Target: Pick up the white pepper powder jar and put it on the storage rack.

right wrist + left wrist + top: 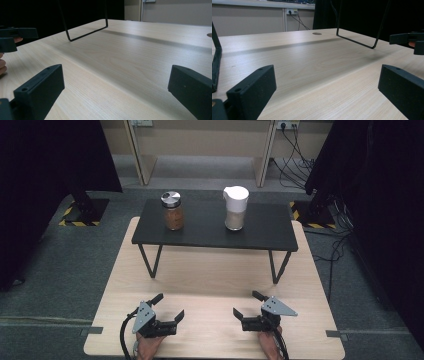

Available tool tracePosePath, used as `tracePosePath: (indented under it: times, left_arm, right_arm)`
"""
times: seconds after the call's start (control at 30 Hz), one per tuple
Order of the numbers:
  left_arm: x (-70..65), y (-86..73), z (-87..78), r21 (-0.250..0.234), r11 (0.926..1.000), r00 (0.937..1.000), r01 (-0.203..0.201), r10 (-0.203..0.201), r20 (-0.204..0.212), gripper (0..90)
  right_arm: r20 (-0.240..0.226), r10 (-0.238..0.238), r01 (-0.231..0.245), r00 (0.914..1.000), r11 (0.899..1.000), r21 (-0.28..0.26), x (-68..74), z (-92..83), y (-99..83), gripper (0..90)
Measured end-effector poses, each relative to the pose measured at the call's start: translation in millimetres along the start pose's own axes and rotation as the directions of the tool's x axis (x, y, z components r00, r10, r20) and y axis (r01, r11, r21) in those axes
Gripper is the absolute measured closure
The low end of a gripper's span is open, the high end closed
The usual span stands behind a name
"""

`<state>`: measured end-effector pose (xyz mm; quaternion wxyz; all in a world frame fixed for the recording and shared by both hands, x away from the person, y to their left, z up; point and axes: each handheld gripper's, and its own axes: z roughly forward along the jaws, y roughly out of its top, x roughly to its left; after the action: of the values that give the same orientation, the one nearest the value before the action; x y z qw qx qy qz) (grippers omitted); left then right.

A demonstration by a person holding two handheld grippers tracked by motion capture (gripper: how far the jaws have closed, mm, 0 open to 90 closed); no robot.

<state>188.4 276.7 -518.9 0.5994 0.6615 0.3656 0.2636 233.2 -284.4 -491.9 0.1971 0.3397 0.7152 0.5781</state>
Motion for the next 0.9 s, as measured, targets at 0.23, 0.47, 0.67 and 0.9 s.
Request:
tracePosePath:
  times: [0.23, 0.47, 0.67, 0.9]
  left_arm:
    - [0.2, 0.5, 0.2, 0.003, 1.0000, 1.0000, -0.002, 0.002, 0.004, 0.8]
    - [-0.3, 0.5, 0.4, 0.003, 1.0000, 1.0000, -0.005, 0.005, 0.003, 0.8]
    - [-0.1, 0.6, 0.5, 0.004, 1.0000, 1.0000, -0.005, 0.005, 0.004, 0.8]
    - [0.0, 0.5, 0.4, 0.003, 1.0000, 1.0000, -0.002, 0.002, 0.005, 0.8]
  right_arm:
    - [0.007, -0.001, 0.001, 1.0000, 1.000, 0.002, 1.5, -0.4, 0.1, 0.5]
    - [0.007, 0.006, -0.006, 1.0000, 1.000, 0.001, 0.7, -0.4, -0.4, 0.5]
    - [0.005, 0.006, -0.006, 1.0000, 1.000, 0.005, 0.7, -0.2, 0.1, 0.5]
    - [0.005, 0.006, -0.006, 1.0000, 1.000, 0.006, 0.7, -0.1, 0.2, 0.5]
